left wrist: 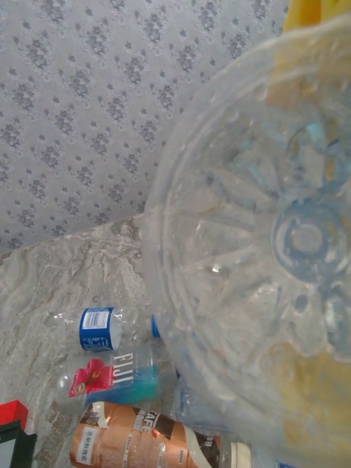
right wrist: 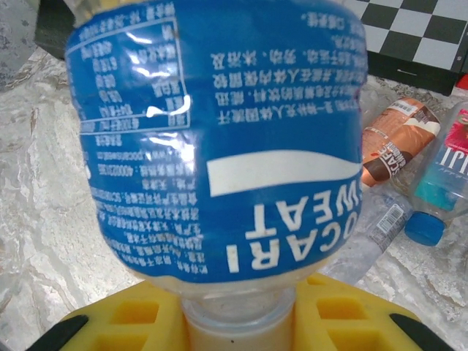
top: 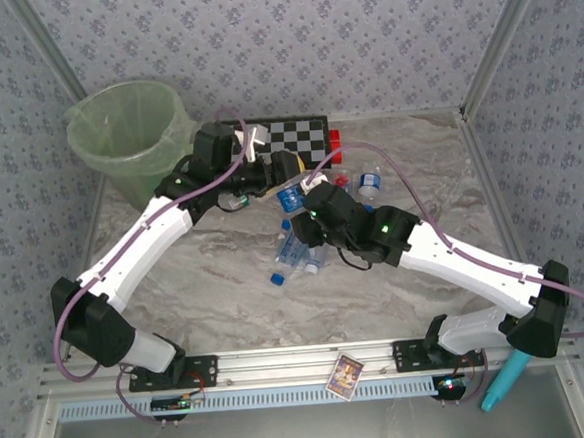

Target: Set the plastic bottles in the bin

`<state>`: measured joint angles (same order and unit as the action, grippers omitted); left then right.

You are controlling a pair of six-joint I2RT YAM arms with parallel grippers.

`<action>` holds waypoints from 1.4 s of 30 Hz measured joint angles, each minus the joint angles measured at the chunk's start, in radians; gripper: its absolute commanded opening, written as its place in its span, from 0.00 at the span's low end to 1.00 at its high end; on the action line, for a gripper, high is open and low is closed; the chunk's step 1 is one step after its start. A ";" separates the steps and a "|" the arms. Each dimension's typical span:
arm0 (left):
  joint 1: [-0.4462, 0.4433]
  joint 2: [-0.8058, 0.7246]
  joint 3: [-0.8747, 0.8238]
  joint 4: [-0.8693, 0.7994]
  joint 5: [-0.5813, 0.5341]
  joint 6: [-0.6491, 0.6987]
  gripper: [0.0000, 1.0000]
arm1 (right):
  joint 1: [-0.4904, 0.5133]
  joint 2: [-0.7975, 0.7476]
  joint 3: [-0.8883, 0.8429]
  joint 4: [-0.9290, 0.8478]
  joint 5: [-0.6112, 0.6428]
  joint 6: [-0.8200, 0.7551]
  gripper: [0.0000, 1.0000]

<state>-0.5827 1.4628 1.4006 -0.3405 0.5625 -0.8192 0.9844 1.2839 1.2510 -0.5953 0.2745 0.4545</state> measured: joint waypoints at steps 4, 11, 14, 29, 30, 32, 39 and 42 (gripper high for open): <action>0.000 0.000 0.009 -0.008 -0.002 0.006 0.71 | 0.000 0.000 0.000 -0.001 0.009 -0.001 0.62; 0.000 0.003 0.048 -0.054 -0.022 0.026 0.64 | -0.009 -0.021 -0.012 0.005 0.023 0.011 0.90; 0.008 0.021 0.098 -0.090 -0.031 0.045 0.64 | -0.020 -0.053 -0.034 0.022 0.028 0.015 1.00; 0.223 0.056 0.367 -0.344 -0.113 0.148 0.63 | -0.108 -0.219 -0.166 0.112 0.025 0.015 1.00; 0.242 0.058 0.383 -0.356 -0.116 0.150 0.63 | -0.115 -0.228 -0.172 0.121 0.024 0.014 1.00; 0.283 0.061 0.412 -0.380 -0.126 0.154 0.63 | -0.132 -0.244 -0.180 0.138 0.014 0.009 0.99; 0.425 0.074 0.514 -0.438 -0.181 0.157 0.63 | -0.203 -0.252 -0.187 0.190 -0.056 -0.006 1.00; 0.481 0.078 0.553 -0.449 -0.225 0.157 0.62 | -0.228 -0.252 -0.189 0.210 -0.089 -0.014 1.00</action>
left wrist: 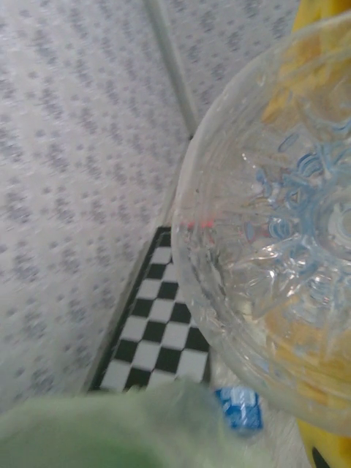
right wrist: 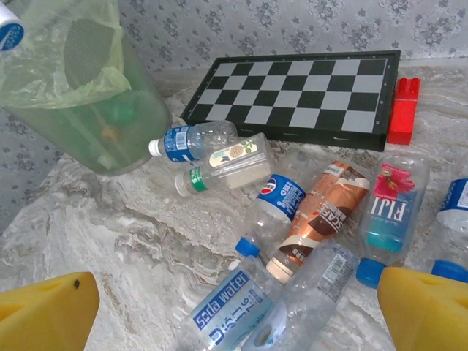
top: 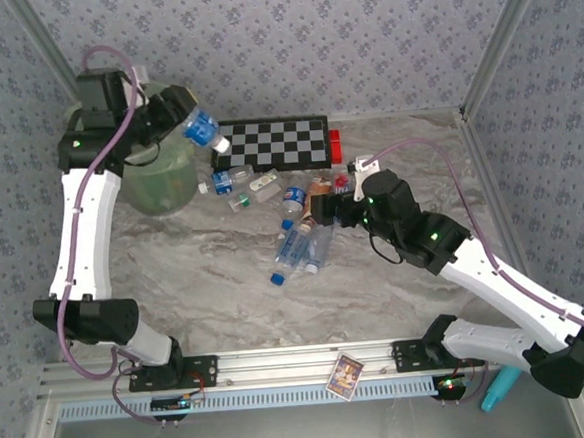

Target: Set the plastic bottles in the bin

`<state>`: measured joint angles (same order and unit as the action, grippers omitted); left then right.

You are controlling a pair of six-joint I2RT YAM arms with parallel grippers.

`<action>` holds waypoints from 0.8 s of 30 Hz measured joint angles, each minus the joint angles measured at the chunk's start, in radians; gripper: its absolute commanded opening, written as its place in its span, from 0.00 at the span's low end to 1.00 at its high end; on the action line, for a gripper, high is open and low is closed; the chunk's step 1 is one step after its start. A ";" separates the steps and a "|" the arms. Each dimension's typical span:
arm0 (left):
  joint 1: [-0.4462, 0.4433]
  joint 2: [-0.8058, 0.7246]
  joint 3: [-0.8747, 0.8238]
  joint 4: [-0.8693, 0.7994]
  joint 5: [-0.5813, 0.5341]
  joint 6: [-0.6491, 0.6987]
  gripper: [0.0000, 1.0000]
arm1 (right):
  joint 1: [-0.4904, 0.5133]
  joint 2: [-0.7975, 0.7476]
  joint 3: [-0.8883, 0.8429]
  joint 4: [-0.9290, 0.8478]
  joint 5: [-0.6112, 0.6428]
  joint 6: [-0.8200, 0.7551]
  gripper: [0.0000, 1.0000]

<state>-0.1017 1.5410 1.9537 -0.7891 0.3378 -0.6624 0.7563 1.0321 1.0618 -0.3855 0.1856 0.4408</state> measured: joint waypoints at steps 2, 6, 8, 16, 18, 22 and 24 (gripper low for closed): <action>0.034 0.000 0.019 -0.002 -0.039 0.005 0.62 | -0.016 0.000 -0.004 0.011 -0.023 -0.005 1.00; 0.093 0.013 0.080 -0.018 -0.124 0.031 0.61 | -0.056 0.005 -0.011 0.029 -0.076 -0.006 1.00; 0.111 0.026 0.120 -0.032 -0.174 0.055 0.61 | -0.074 0.011 -0.011 0.037 -0.098 -0.006 0.99; 0.121 0.104 0.272 -0.077 -0.423 0.197 0.63 | -0.118 0.051 -0.010 0.055 -0.169 -0.016 1.00; 0.122 0.121 0.286 -0.078 -0.494 0.238 0.63 | -0.127 0.061 -0.010 0.055 -0.183 -0.018 1.00; 0.122 0.152 0.290 -0.078 -0.610 0.311 0.63 | -0.138 0.071 -0.010 0.055 -0.199 -0.024 1.00; 0.127 0.173 0.289 -0.078 -0.651 0.343 0.63 | -0.144 0.073 -0.010 0.056 -0.202 -0.028 1.00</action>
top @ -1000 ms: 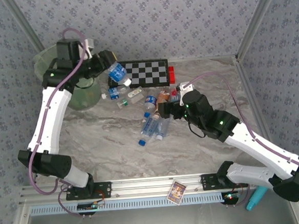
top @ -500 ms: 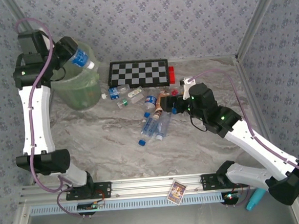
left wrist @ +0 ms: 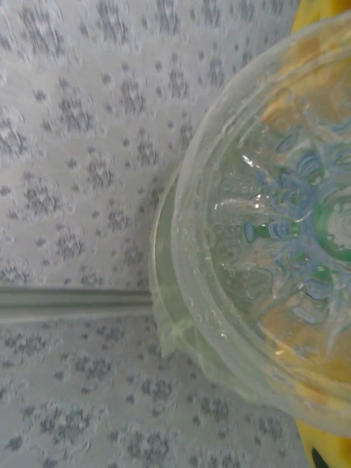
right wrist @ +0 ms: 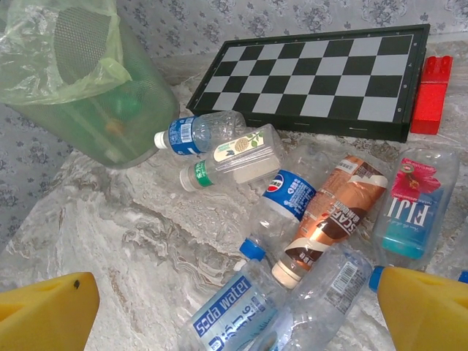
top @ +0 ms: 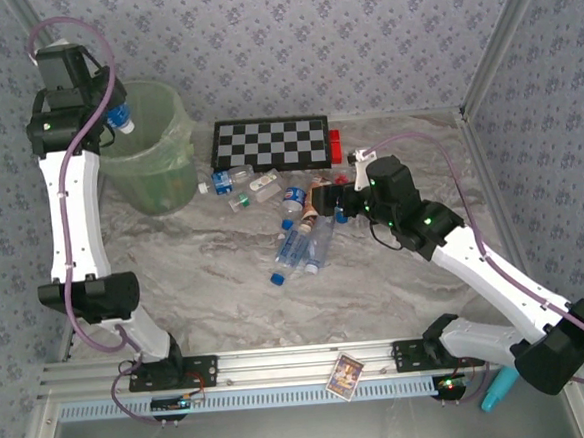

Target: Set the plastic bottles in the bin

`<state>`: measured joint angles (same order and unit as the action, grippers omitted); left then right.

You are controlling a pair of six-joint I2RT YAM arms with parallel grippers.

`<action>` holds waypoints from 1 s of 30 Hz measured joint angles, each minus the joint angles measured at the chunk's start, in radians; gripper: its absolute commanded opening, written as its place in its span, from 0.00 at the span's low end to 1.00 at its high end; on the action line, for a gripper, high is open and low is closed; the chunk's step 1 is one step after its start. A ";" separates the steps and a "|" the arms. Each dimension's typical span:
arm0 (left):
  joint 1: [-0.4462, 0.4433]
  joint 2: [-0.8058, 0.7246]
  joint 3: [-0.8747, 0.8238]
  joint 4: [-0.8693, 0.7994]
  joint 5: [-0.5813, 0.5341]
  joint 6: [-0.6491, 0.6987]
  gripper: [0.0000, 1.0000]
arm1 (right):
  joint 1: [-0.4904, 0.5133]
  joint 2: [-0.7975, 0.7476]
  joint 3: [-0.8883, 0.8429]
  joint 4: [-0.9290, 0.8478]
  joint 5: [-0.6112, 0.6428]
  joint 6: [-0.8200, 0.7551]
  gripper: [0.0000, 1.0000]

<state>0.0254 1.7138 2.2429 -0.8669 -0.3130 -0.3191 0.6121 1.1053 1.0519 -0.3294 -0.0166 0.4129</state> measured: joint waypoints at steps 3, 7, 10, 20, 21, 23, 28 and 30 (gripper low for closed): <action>0.014 0.025 -0.010 0.004 -0.034 0.036 0.64 | -0.009 0.000 0.000 0.005 -0.001 -0.003 1.00; 0.038 0.057 -0.015 0.006 -0.071 0.058 0.64 | -0.011 0.002 0.001 0.008 -0.003 -0.003 1.00; 0.060 0.082 -0.021 0.011 -0.082 0.061 0.64 | -0.011 0.002 0.001 0.011 -0.003 -0.003 0.99; 0.156 0.170 -0.022 0.032 -0.057 0.040 0.66 | -0.011 -0.019 0.001 0.011 0.004 -0.002 1.00; 0.163 0.174 -0.023 0.034 -0.045 0.036 0.67 | -0.011 -0.024 0.001 0.011 0.005 -0.002 1.00; 0.171 0.179 -0.023 0.033 -0.033 0.028 0.72 | -0.011 -0.032 0.001 0.011 0.009 0.001 0.99; 0.177 0.180 -0.023 0.032 -0.009 0.006 0.88 | -0.011 -0.040 0.000 0.006 0.013 0.009 1.00; 0.177 0.180 -0.023 0.032 0.000 0.003 0.91 | -0.011 -0.040 0.000 0.005 0.013 0.013 1.00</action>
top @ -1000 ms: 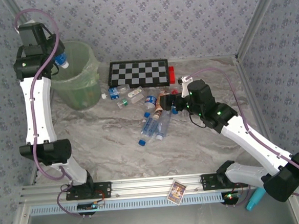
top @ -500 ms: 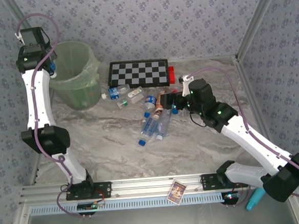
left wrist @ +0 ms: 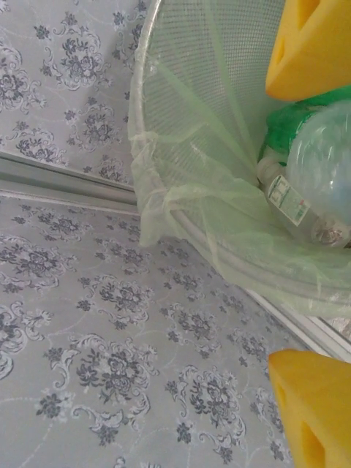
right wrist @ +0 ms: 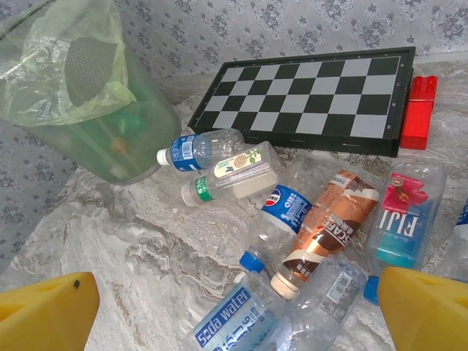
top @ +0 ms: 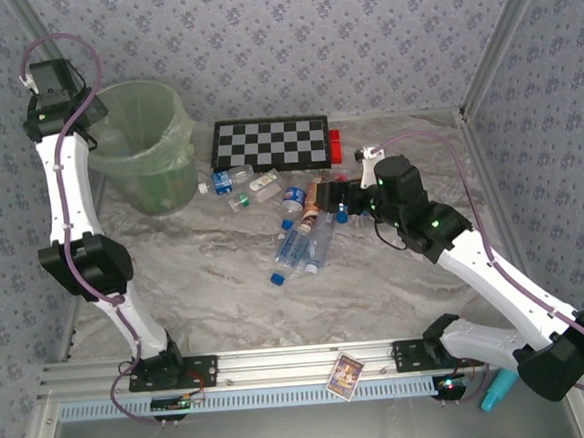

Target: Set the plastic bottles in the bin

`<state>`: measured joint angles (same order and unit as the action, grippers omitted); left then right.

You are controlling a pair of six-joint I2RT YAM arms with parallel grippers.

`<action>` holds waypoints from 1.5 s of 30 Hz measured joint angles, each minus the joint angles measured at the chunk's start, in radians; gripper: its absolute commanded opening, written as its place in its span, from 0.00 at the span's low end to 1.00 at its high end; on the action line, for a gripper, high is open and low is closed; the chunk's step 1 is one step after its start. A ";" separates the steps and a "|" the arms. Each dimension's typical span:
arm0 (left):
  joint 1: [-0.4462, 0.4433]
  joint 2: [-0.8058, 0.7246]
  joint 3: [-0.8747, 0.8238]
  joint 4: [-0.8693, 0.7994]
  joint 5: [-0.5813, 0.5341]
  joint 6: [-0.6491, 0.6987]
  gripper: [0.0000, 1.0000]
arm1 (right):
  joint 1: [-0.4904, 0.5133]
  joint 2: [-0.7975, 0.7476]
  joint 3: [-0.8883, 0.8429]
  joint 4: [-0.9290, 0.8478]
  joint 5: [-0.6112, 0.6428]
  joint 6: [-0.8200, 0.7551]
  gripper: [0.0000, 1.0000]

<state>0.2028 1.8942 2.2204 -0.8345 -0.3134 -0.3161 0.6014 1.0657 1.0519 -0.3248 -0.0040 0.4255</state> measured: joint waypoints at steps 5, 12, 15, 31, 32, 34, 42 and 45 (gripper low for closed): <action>0.000 0.000 0.000 -0.001 0.022 -0.018 0.92 | 0.000 -0.006 -0.005 0.000 0.000 0.007 0.99; -0.035 -0.022 0.000 -0.015 0.031 -0.037 0.95 | 0.002 -0.018 -0.019 0.001 0.000 0.017 0.99; -0.076 -0.060 -0.010 -0.022 0.037 -0.038 0.95 | 0.006 -0.019 -0.027 0.000 0.000 0.027 1.00; -0.313 -0.393 -0.399 -0.026 0.088 -0.087 1.00 | 0.132 0.039 -0.074 -0.018 0.058 0.115 1.00; -0.323 -0.418 -0.440 -0.023 0.097 -0.095 1.00 | 0.149 0.049 -0.074 -0.020 0.069 0.127 1.00; -0.343 -0.468 -0.524 -0.011 0.113 -0.106 1.00 | 0.181 0.066 -0.074 -0.027 0.094 0.146 1.00; -0.430 -0.682 -0.906 0.067 0.213 -0.217 0.99 | 0.259 0.096 -0.079 -0.047 0.191 0.231 1.00; -0.493 -0.732 -1.020 0.084 0.228 -0.257 0.95 | 0.261 0.107 -0.079 -0.053 0.221 0.245 1.00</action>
<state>-0.2905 1.1625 1.2007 -0.7502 -0.0853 -0.5735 0.8627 1.1728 0.9730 -0.3782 0.2169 0.6701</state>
